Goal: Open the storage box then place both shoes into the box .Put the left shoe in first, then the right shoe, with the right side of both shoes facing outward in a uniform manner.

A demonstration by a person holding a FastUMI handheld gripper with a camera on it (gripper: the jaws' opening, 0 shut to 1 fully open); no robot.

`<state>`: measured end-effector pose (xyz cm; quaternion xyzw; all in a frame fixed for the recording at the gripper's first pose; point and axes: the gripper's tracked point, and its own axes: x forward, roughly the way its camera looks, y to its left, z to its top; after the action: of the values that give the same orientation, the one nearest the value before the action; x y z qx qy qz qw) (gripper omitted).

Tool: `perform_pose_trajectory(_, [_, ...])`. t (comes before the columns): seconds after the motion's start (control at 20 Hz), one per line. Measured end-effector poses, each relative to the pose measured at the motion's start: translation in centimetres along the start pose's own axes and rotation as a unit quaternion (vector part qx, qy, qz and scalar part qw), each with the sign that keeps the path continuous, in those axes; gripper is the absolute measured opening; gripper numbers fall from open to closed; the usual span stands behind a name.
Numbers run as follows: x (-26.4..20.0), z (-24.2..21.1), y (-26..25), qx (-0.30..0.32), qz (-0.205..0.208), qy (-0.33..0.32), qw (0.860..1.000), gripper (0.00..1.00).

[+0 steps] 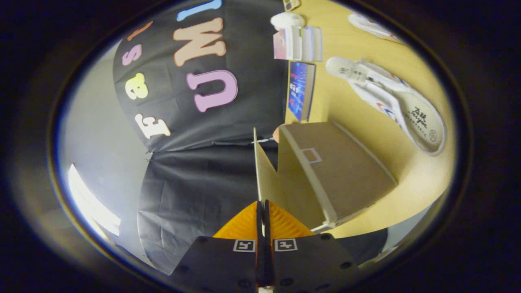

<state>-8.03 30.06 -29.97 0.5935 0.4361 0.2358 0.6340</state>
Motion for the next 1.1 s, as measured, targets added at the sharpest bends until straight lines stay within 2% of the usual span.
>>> perform_pose_trajectory(0.3, [3.8,-4.8,5.8,-0.046,0.026,0.042,0.998,0.03])
perform_pose_trajectory(0.65, [10.0,-13.1,8.4,-0.098,0.043,0.13,0.986,0.04])
perform_pose_trajectory(1.0, [14.4,-20.9,6.5,-0.133,0.007,0.203,0.97,0.03])
perform_pose_trajectory(1.1, [14.2,-21.4,5.4,-0.151,-0.005,0.218,0.964,0.22])
